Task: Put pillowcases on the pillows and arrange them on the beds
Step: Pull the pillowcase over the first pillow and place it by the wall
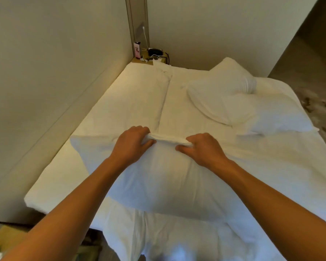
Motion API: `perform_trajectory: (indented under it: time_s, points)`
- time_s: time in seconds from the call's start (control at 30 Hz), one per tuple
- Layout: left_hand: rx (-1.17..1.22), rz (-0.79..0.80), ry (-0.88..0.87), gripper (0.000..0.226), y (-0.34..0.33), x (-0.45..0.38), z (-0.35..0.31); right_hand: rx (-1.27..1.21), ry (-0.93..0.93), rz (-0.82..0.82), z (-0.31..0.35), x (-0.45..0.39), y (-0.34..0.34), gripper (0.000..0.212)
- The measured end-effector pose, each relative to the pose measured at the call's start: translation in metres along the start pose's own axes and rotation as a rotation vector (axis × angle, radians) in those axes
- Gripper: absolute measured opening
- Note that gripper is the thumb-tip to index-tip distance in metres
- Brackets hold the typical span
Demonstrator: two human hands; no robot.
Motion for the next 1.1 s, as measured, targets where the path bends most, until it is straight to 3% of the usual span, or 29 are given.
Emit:
perform_trajectory:
  time_s: [0.17,0.3,0.7,0.97,1.1]
  points:
    - [0.067,0.242,0.120,0.027,-0.081,0.039,0.042,-0.017,-0.106,0.084,-0.029,0.009,-0.082,0.033]
    - [0.058,0.176,0.092,0.022,-0.077,0.046,0.053,0.023,-0.150,-0.036,-0.040,0.025,-0.081,0.021]
    - [0.005,0.143,0.047,0.020,-0.052,0.033,0.043,0.071,-0.196,-0.358,-0.073,0.068,-0.016,0.016]
    - [-0.171,0.184,0.121,0.019,-0.048,0.021,0.048,-0.123,-0.185,-0.241,-0.092,0.051,-0.024,0.027]
    - [-0.150,0.231,0.211,0.021,-0.050,0.016,0.059,-0.045,-0.133,-0.163,-0.097,0.035,-0.029,0.029]
Point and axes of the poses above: each hand's wrist, its own x-axis away from the middle knuckle, its own y-axis out of the back of the hand, z = x × y, the point moved 9 cm from there along -x, towards the middle knuckle, and after that the axes turned 11 degrees about z, right-handed, at the moved point
